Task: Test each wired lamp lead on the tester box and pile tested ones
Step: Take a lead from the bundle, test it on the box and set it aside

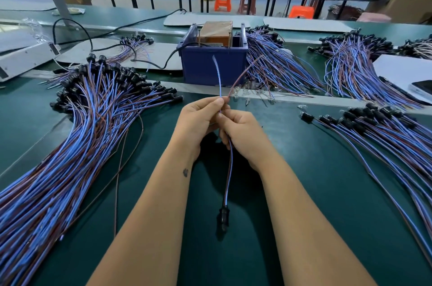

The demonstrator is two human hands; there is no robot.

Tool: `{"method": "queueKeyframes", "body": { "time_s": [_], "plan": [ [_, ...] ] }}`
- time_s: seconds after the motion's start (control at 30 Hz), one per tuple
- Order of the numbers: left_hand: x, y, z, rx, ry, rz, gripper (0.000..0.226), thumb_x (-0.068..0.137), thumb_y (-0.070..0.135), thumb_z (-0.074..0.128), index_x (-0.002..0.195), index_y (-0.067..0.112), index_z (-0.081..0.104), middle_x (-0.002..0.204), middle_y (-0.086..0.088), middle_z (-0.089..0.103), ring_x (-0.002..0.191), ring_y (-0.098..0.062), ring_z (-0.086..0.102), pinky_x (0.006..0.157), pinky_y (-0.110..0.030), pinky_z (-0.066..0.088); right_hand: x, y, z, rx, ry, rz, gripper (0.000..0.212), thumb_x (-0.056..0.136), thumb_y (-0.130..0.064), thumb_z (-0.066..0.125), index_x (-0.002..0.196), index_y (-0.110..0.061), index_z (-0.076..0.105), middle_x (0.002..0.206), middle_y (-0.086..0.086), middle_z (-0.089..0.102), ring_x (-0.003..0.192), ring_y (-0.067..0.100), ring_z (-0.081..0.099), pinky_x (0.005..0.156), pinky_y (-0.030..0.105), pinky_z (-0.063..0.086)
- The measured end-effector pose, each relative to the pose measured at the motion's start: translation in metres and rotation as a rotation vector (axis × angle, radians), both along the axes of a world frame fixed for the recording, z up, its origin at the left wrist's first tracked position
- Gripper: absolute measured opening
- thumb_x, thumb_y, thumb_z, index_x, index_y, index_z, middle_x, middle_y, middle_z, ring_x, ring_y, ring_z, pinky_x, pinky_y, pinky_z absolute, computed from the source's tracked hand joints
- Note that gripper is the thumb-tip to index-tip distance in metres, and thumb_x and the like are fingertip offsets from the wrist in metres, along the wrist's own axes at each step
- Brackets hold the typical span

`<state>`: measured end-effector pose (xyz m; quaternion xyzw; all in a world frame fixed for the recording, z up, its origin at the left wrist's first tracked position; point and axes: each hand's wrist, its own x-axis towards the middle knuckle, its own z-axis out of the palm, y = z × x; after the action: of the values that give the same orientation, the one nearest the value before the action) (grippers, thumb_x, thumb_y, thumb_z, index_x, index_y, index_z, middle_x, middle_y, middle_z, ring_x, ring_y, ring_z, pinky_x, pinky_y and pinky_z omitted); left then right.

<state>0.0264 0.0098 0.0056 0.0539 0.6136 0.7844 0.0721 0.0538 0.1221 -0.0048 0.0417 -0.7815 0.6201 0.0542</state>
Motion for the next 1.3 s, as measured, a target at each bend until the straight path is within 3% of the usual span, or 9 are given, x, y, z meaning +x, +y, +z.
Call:
{"method": "queueKeyframes", "body": {
  "time_s": [0.1, 0.23, 0.37, 0.47, 0.6, 0.8, 1.03, 1.3],
  "plan": [
    [0.0, 0.0, -0.001, 0.01, -0.012, 0.028, 0.014, 0.095, 0.014, 0.061, 0.091, 0.011, 0.074, 0.082, -0.005, 0.072, 0.063, -0.019, 0.062, 0.069, -0.036, 0.052, 0.002, -0.001, 0.001, -0.036, -0.01, -0.032, 0.035, 0.102, -0.02, 0.048, 0.069, -0.013, 0.055, 0.047, -0.002, 0.05, 0.043, 0.009, 0.044, 0.048, 0.022, 0.04],
    [-0.002, 0.001, -0.001, 0.052, -0.048, 0.11, 0.015, 0.097, 0.013, 0.058, 0.09, 0.011, 0.071, 0.086, -0.006, 0.073, 0.068, -0.021, 0.068, 0.066, -0.037, 0.054, 0.004, -0.004, 0.004, -0.138, -0.01, -0.147, 0.03, 0.102, -0.017, 0.045, 0.084, -0.008, 0.067, 0.054, -0.006, 0.056, 0.049, 0.007, 0.052, 0.05, 0.019, 0.044],
    [-0.004, 0.002, -0.003, -0.008, 0.035, 0.156, 0.018, 0.102, 0.017, 0.049, 0.092, 0.02, 0.063, 0.085, 0.005, 0.075, 0.082, -0.011, 0.073, 0.068, -0.024, 0.056, 0.005, -0.004, 0.005, -0.044, 0.054, -0.274, 0.026, 0.103, -0.015, 0.042, 0.097, -0.01, 0.067, 0.062, -0.013, 0.049, 0.059, 0.005, 0.044, 0.06, 0.023, 0.037],
    [-0.005, 0.004, -0.006, -0.089, 0.082, 0.221, 0.02, 0.102, 0.019, 0.048, 0.091, 0.024, 0.064, 0.075, 0.01, 0.072, 0.073, -0.005, 0.068, 0.072, -0.027, 0.051, 0.005, -0.003, 0.007, -0.051, 0.081, -0.34, 0.02, 0.103, -0.017, 0.041, 0.106, -0.017, 0.061, 0.069, -0.016, 0.045, 0.064, 0.002, 0.04, 0.065, 0.022, 0.033],
    [-0.007, 0.002, -0.01, -0.106, 0.08, 0.264, 0.02, 0.102, 0.019, 0.049, 0.092, 0.024, 0.066, 0.062, 0.013, 0.064, 0.062, 0.0, 0.062, 0.07, -0.025, 0.05, 0.007, -0.001, 0.008, -0.097, 0.1, -0.374, 0.025, 0.104, -0.029, 0.039, 0.1, -0.017, 0.061, 0.063, -0.014, 0.04, 0.061, 0.006, 0.037, 0.063, 0.025, 0.033],
    [-0.009, 0.003, -0.01, -0.104, 0.086, 0.261, 0.022, 0.101, 0.018, 0.05, 0.09, 0.024, 0.069, 0.058, 0.013, 0.058, 0.057, -0.002, 0.055, 0.062, -0.02, 0.048, 0.007, -0.001, 0.008, -0.08, 0.105, -0.327, 0.031, 0.104, -0.026, 0.04, 0.087, -0.019, 0.065, 0.045, -0.018, 0.04, 0.052, 0.003, 0.036, 0.058, 0.021, 0.03],
    [-0.01, 0.002, -0.009, -0.092, 0.074, 0.27, 0.022, 0.101, 0.016, 0.05, 0.091, 0.021, 0.069, 0.056, 0.011, 0.055, 0.053, -0.003, 0.051, 0.054, -0.016, 0.046, 0.005, 0.0, 0.007, -0.037, 0.14, -0.342, 0.025, 0.102, -0.021, 0.046, 0.088, -0.018, 0.066, 0.049, -0.019, 0.043, 0.055, 0.004, 0.038, 0.058, 0.022, 0.032],
    [-0.012, -0.001, -0.01, -0.083, 0.06, 0.296, 0.022, 0.1, 0.016, 0.051, 0.091, 0.021, 0.07, 0.055, 0.011, 0.055, 0.052, -0.003, 0.051, 0.052, -0.015, 0.045, 0.002, 0.001, 0.005, -0.002, 0.083, -0.347, 0.025, 0.1, -0.019, 0.049, 0.092, -0.014, 0.073, 0.047, -0.026, 0.049, 0.053, -0.005, 0.046, 0.055, 0.012, 0.032]
  ]
}}
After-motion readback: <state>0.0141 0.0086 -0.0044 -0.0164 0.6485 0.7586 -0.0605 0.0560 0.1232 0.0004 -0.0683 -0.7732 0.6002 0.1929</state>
